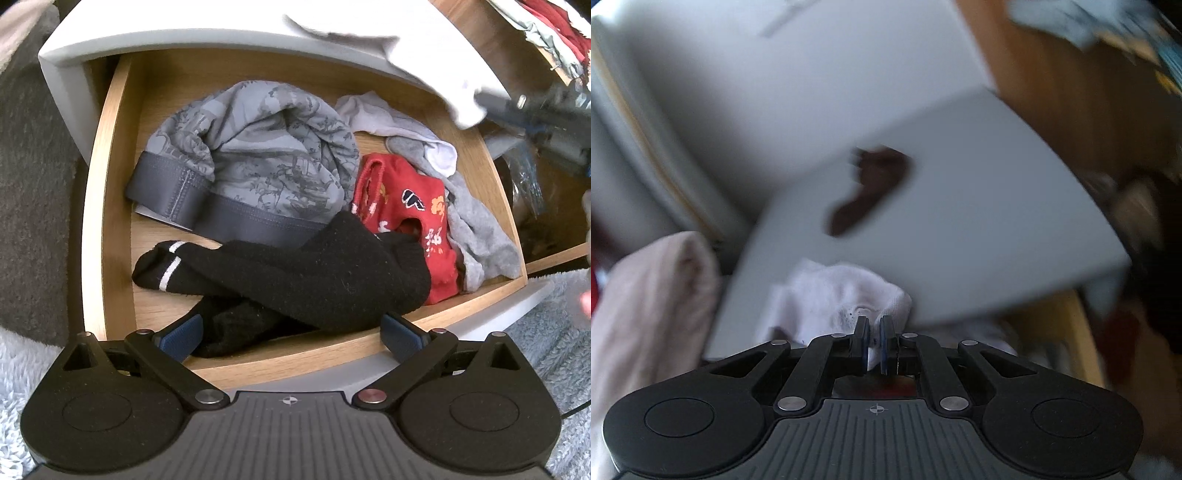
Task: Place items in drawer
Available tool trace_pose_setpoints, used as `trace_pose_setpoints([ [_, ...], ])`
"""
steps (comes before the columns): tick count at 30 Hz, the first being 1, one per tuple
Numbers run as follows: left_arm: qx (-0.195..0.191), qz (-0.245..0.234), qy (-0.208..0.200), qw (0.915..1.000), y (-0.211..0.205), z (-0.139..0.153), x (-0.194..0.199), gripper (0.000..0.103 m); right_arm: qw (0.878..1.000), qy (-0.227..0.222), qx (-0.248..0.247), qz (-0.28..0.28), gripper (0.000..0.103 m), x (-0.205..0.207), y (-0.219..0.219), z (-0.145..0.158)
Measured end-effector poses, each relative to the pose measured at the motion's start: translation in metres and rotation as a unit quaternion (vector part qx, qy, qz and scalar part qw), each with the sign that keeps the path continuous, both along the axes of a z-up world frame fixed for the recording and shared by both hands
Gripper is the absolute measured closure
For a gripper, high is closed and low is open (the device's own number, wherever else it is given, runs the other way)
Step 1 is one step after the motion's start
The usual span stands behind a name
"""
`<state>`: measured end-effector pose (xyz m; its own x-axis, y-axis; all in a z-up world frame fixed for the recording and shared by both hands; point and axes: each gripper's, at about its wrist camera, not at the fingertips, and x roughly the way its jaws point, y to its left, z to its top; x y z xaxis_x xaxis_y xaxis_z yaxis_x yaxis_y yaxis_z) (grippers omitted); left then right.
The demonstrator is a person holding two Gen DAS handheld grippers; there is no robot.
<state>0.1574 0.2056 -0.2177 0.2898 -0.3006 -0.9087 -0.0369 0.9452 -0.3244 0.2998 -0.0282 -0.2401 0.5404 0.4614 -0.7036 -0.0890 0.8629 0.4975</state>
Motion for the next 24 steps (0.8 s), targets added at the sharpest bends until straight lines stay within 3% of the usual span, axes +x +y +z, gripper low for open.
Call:
trace_pose_setpoints([
  [7,-0.003,0.000,0.000,1.0000,0.000,0.000,0.001,0.000,0.997,0.052,-0.064,-0.004,0.103,-0.008,0.005,-0.031],
  [24,-0.005,-0.003,0.002,1.0000,0.001,-0.001,0.001,0.000,0.993,0.059,-0.104,-0.004,0.100,0.008,0.017,-0.030],
])
